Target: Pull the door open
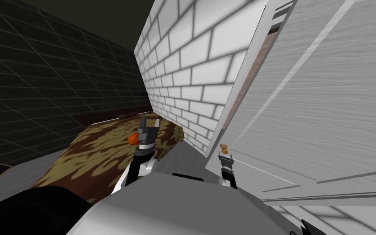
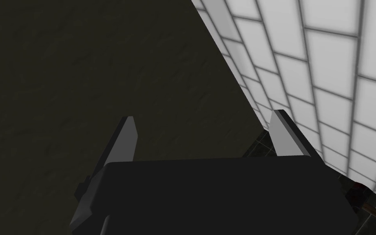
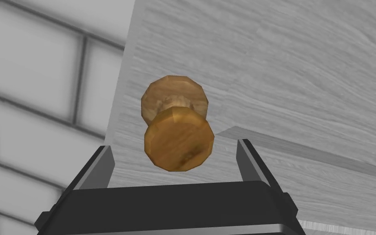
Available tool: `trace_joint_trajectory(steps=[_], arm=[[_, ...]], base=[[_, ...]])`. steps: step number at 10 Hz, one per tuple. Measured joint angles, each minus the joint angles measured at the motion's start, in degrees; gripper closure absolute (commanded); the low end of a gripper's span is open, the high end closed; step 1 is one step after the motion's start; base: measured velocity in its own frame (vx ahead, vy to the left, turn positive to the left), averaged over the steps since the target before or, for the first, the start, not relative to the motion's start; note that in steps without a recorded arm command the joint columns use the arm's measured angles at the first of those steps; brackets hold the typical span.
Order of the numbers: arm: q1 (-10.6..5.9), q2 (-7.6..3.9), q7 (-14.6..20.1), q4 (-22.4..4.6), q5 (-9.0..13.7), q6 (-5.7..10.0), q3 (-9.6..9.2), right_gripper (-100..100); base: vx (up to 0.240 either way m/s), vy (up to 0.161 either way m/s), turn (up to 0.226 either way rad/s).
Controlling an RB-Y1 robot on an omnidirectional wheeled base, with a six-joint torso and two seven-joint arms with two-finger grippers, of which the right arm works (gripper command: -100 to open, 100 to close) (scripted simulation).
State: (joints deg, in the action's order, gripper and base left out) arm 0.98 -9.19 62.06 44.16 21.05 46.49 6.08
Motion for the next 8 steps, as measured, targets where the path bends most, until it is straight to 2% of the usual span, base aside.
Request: trace_joint_trajectory(steps=[3, 5, 6, 8], arm=[[-0.53, 0.57, 4.1, 0.1, 1.6, -0.34, -0.65, -100], [-0.28, 1.24, 7.3, 1.2, 2.9, -1.04, -1.23, -100], [-0.90, 1.46, 9.0, 0.6, 3.5, -1.00, -1.49, -100], [-1.01, 1.98, 11.6, 1.1, 4.6, -1.39, -1.92, -100]], base=[[-0.076, -0.007, 0.034], [-0.095, -0.024, 0.030], [-0.081, -0.016, 0.026], [-0.064, -0.011, 0.019]])
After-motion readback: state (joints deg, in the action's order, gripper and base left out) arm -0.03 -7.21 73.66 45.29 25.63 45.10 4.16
